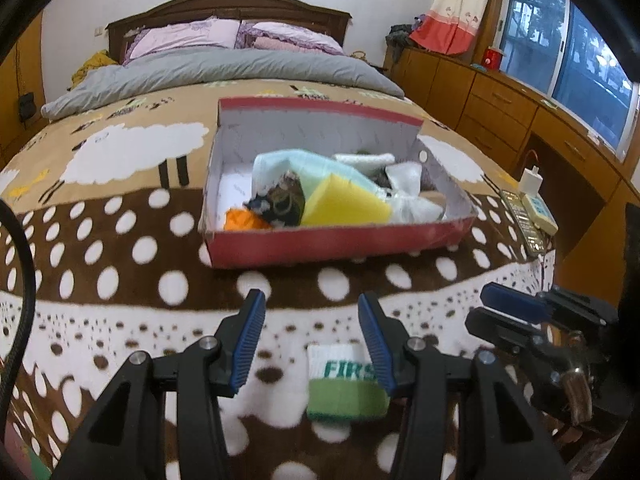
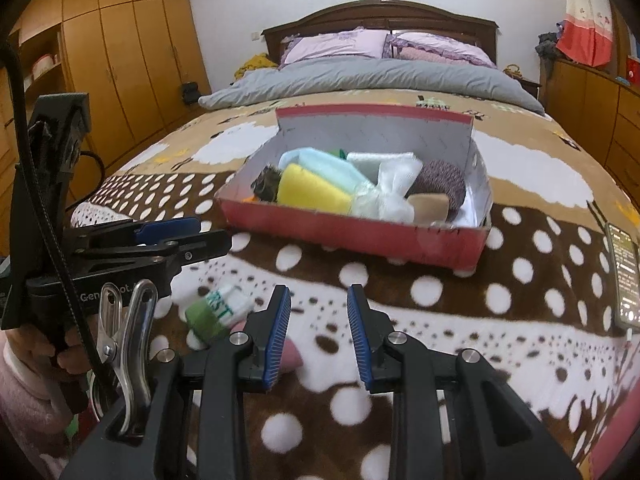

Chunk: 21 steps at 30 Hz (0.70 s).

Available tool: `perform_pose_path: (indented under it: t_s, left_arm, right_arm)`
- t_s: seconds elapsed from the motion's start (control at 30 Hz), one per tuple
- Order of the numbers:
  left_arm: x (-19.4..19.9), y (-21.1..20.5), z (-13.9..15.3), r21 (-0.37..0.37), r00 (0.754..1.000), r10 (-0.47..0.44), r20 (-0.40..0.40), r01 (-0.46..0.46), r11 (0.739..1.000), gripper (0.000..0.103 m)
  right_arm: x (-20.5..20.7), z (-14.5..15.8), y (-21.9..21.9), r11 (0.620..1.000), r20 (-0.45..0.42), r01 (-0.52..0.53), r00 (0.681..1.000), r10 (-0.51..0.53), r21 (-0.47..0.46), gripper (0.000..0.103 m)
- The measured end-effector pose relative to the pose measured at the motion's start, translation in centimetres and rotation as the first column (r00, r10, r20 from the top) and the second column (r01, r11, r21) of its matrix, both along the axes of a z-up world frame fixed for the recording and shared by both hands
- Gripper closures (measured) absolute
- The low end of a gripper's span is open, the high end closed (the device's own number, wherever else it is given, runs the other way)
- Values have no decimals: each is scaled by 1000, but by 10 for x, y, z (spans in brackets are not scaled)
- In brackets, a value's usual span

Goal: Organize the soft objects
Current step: 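Move the left tool to the green-and-white sock while the right tool approaches the pink sponge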

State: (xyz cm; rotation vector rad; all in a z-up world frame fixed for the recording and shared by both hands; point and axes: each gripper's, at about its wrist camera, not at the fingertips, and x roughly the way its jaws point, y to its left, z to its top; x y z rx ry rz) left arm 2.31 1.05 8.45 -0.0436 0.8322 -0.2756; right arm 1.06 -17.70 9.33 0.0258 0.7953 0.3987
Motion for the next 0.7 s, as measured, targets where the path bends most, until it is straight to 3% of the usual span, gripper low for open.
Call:
perform_pose_path:
  t_s: [0.2,0.7]
  left_arm:
    - [-4,7,-10,-35,999,-1,-49,-1,999,52]
    - [-13,17,-20,-42,997,7,-79,-11,999,52]
  right_arm:
    - [-7,-6,5,1000,-21,-20,1000,20,-4,73]
    - [-10,-31,15,999,-85,-46,995,47,13,73]
